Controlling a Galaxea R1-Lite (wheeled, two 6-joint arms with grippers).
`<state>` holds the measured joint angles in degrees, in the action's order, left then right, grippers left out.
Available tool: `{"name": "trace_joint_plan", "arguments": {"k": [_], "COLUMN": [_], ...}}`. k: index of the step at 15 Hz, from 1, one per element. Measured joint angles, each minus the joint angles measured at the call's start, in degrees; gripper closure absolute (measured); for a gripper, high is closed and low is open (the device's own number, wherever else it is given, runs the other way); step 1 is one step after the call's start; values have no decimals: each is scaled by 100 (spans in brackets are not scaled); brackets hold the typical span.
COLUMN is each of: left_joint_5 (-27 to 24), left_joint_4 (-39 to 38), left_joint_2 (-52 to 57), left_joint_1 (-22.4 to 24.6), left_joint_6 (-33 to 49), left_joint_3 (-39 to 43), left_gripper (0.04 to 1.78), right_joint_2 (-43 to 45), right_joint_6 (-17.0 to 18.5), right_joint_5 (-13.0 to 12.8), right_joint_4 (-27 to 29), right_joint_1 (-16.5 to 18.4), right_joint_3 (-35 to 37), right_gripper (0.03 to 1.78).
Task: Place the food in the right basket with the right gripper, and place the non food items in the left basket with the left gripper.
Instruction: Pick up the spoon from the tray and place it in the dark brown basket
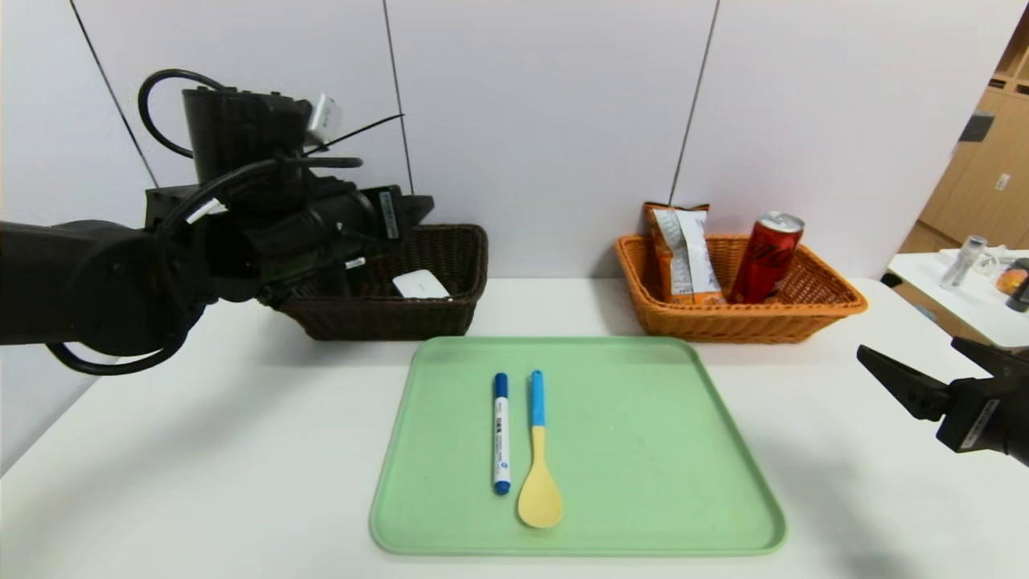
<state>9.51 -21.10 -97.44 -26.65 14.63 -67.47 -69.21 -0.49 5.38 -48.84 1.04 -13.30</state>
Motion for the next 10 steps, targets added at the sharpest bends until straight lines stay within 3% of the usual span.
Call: {"name": "trace_joint_plan", "arguments": {"k": [3,5,10], "left_joint_5": [241,283,306], "left_joint_4": [1179,1841,1972], "left_joint_2": [290,347,127], "left_joint_1": [-700,-923,-1340], "left_joint_6": [596,758,891], "left_joint_3": [80,246,976], "left_gripper": [28,24,18], "right_joint_2": [-6,-17,-30], "right_joint_6": [-6,-9,-17], "right_joint_5": [27,35,32], "right_joint_4": [-2,2,0], "right_joint_1": [1,0,-2], "right_joint_3": [-32,-39,-50], "right_gripper": [12,12,12]}}
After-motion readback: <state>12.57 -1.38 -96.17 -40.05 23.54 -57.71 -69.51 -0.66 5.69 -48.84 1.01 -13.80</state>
